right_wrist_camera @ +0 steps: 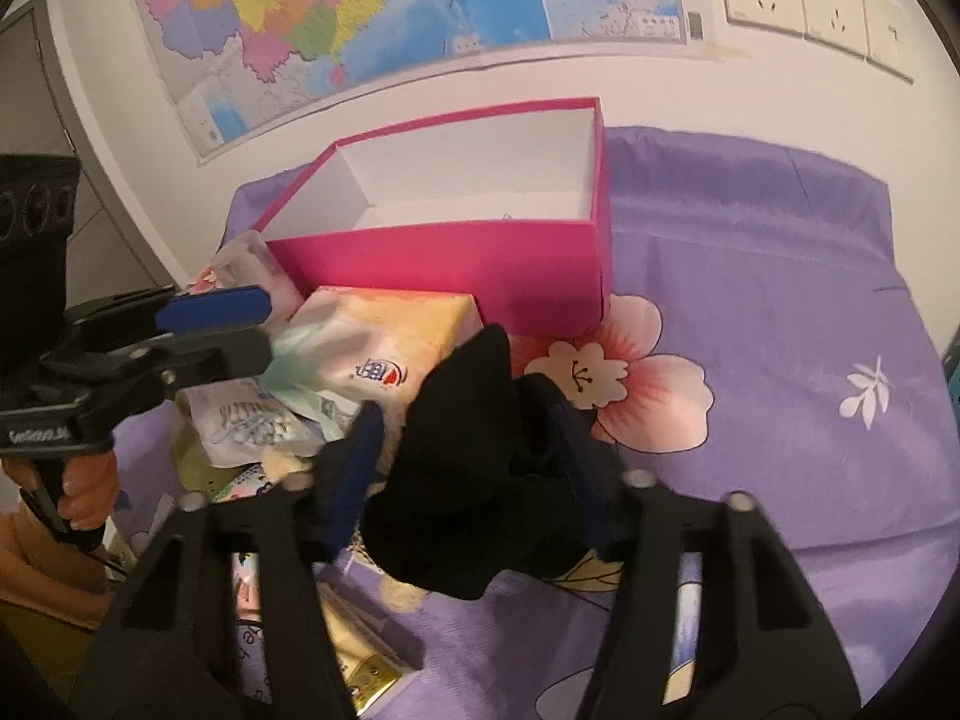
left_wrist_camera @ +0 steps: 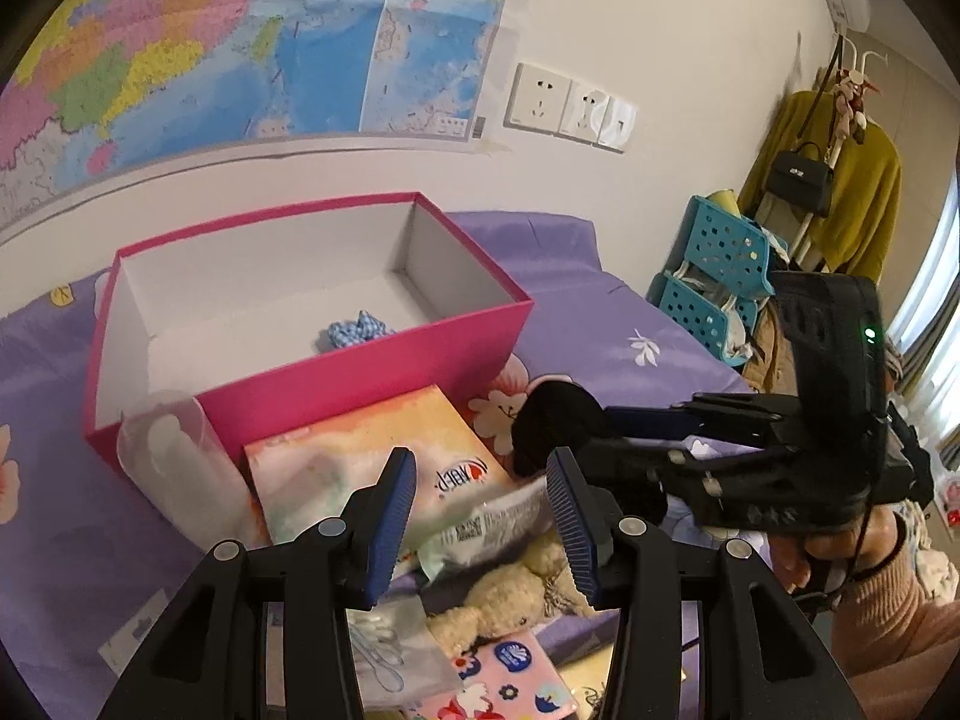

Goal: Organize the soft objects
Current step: 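Grasp the black plush toy with the right gripper and lift it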

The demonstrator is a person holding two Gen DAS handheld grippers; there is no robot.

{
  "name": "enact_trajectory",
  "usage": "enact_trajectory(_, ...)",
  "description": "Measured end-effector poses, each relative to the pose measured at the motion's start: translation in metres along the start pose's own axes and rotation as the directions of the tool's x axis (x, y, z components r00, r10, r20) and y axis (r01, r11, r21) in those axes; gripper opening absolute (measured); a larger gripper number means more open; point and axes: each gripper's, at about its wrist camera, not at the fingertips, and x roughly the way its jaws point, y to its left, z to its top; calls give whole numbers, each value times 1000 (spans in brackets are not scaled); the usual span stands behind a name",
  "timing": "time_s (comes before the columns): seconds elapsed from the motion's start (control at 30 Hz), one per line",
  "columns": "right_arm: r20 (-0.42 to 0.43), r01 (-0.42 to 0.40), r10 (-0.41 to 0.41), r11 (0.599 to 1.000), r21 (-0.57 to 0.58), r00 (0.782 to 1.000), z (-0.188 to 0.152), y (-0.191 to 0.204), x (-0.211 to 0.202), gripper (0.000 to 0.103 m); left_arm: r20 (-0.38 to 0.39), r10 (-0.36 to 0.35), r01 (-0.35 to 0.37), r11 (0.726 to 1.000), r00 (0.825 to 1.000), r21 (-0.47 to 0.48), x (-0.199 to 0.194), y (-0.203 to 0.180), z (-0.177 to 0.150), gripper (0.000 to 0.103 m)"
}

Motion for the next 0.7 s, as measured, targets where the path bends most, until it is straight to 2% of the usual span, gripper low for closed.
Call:
enact_trajectory(0.03, 0, -12, 12, 1000, 15, 1000, 0, -4, 0, 26, -2, 0, 0, 1000, 1000, -1, 0, 0, -1, 46)
enact_trajectory(0.13, 24, -6, 5, 999, 42, 1000, -1, -11, -6, 17, -12, -10, 10, 1000, 1000, -2, 2, -1, -3, 46)
enact_trajectory(0.43, 126, -36, 26, 997, 75, 992, 11, -18, -40, 14, -40, -91, 92, 996, 995, 19, 9, -13, -4, 46)
enact_trajectory(0.7, 222, -72, 64, 997, 28, 973, 34, 3, -66, 14, -26, -200, 202, 973, 979, 108, 4, -41, 2, 51)
